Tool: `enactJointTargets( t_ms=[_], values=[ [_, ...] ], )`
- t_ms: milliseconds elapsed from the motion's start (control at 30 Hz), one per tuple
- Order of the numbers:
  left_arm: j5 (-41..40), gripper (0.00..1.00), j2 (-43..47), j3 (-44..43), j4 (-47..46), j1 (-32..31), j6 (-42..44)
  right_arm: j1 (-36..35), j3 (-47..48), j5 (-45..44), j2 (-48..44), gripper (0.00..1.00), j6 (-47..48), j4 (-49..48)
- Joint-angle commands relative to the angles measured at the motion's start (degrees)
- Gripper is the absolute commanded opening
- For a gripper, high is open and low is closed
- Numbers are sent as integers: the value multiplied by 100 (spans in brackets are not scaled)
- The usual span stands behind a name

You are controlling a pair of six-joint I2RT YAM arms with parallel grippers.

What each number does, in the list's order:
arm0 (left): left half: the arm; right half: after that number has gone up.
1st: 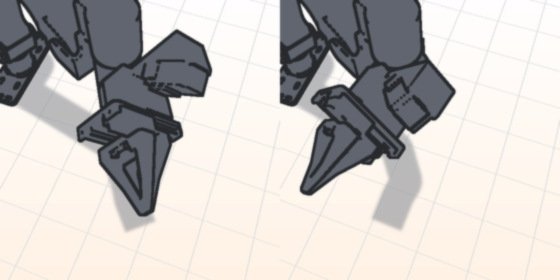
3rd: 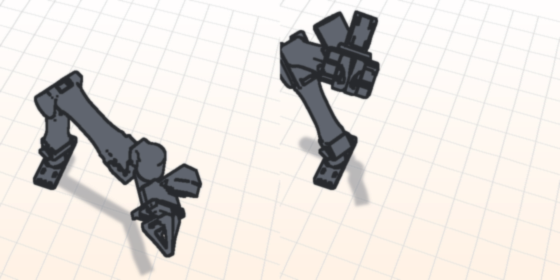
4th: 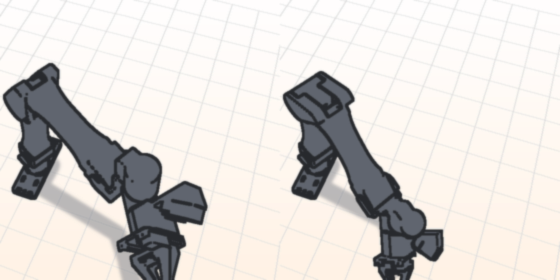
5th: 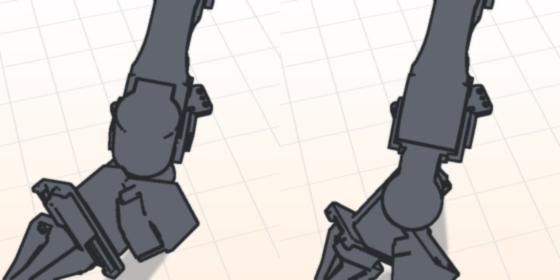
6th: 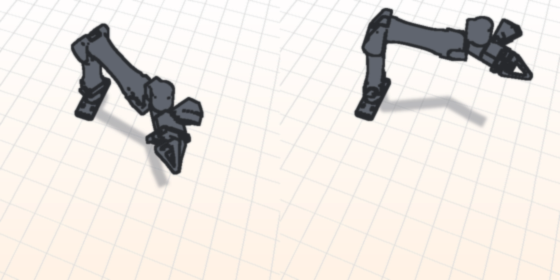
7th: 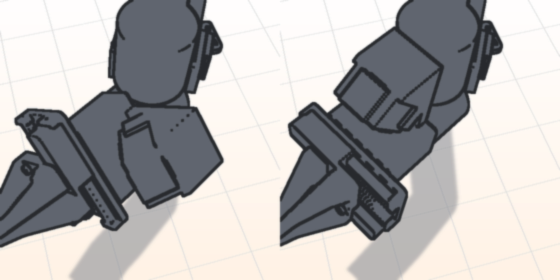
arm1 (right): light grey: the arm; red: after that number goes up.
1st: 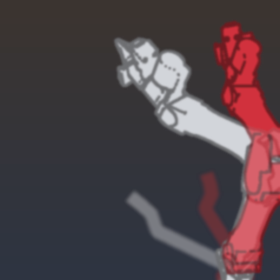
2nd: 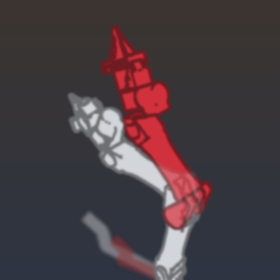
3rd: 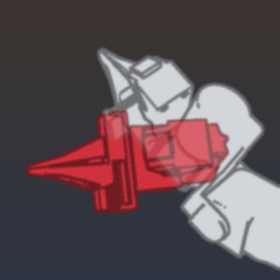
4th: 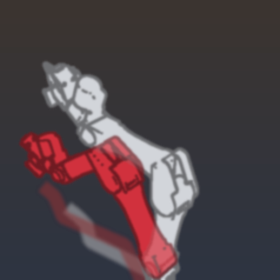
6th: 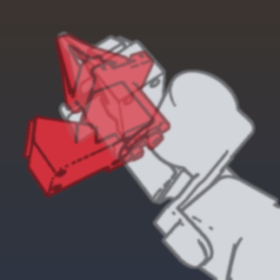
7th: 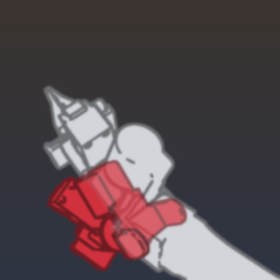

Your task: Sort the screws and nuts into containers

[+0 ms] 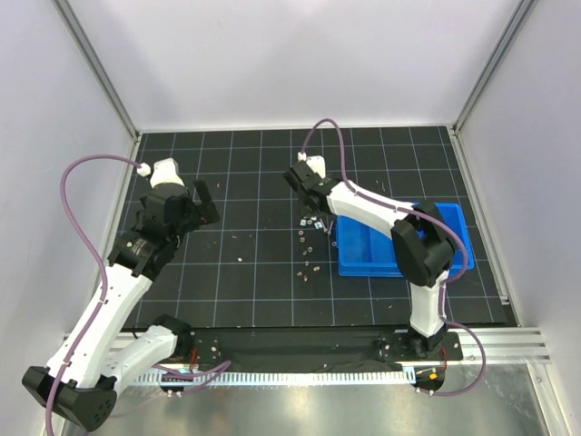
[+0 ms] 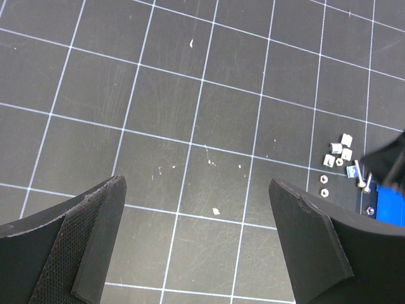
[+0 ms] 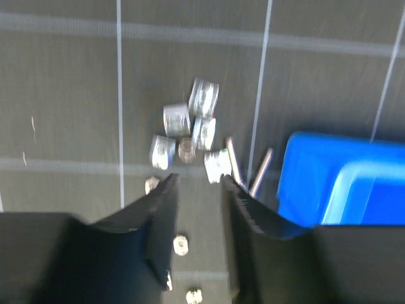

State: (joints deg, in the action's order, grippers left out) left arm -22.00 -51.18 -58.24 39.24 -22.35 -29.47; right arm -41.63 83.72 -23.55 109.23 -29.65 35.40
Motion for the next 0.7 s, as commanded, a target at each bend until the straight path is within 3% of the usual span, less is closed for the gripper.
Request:
enactJointTargets(
  t_ms=[0, 267, 667],
  values=[
    [-6, 100, 82, 23, -242, 29, 82, 207, 811, -421, 185, 37, 56, -68],
    [-24, 100, 38, 23, -233, 29, 82, 304, 1076, -748, 907, 25, 275, 336],
    [-33, 100, -6, 14, -224, 46, 82, 339, 479, -677, 793, 19, 635, 433]
  ],
)
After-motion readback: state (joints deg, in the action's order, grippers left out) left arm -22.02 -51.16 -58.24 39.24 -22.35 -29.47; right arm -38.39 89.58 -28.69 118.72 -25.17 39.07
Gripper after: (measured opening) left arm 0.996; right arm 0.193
